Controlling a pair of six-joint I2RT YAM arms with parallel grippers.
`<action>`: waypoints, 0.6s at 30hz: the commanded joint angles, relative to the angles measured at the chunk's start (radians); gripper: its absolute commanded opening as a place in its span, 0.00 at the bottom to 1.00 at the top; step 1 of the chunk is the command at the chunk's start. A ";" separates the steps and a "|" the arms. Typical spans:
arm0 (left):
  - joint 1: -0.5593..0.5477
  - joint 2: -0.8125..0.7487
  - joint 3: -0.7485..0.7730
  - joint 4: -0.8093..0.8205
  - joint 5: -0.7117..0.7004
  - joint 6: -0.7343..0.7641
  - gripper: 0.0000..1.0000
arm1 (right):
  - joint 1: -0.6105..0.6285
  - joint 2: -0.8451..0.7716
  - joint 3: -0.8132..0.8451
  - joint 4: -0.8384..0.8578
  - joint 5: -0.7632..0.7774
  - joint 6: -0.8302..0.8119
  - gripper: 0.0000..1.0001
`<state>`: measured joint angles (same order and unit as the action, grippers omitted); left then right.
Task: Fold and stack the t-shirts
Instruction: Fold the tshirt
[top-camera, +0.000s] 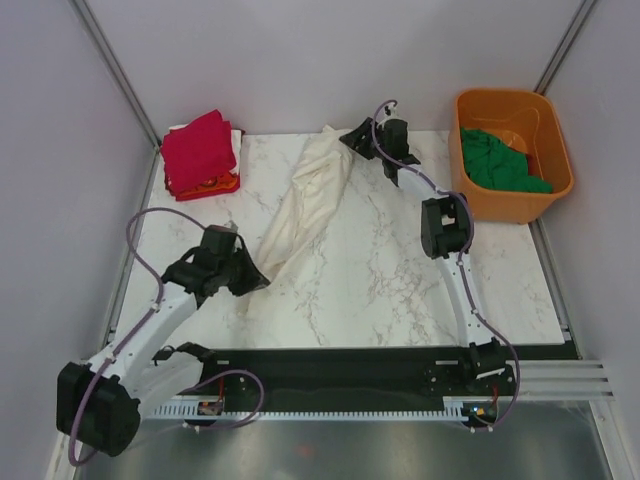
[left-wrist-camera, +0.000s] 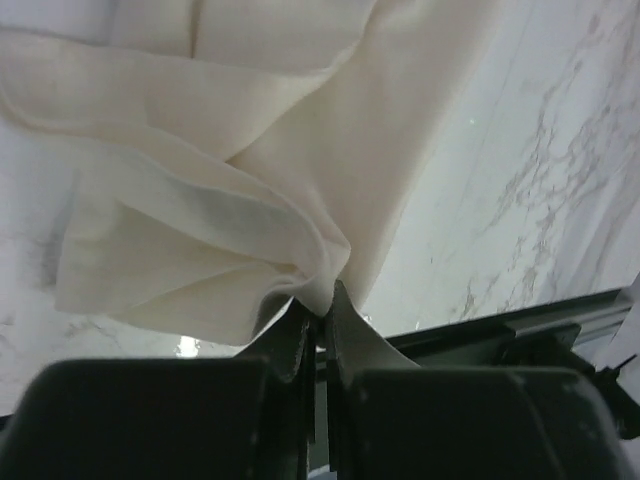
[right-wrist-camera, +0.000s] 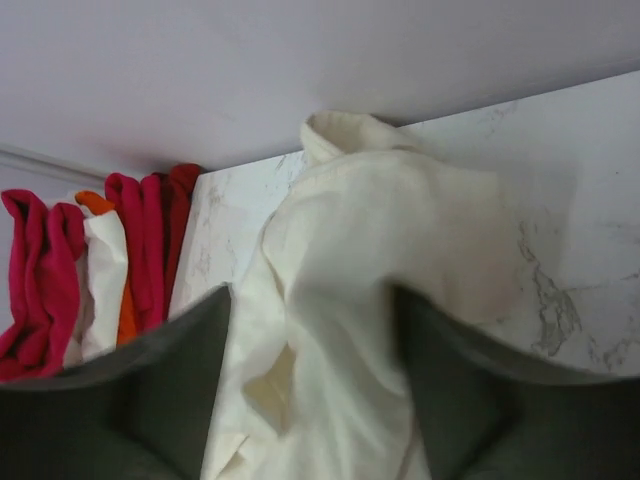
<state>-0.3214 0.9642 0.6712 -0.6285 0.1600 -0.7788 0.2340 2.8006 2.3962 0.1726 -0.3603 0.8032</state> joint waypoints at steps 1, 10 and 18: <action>-0.178 0.031 0.011 0.006 -0.065 -0.200 0.02 | 0.008 0.013 0.038 0.172 -0.039 0.025 0.87; -0.579 0.284 0.254 0.090 -0.131 -0.267 1.00 | -0.028 -0.258 -0.184 0.110 0.001 -0.143 0.98; -0.532 0.254 0.476 -0.074 -0.227 -0.037 0.94 | 0.031 -0.829 -0.884 -0.125 0.136 -0.177 0.98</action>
<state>-0.8791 1.2491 1.0748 -0.6125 0.0227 -0.9325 0.2073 2.1853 1.7229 0.1230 -0.3000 0.6525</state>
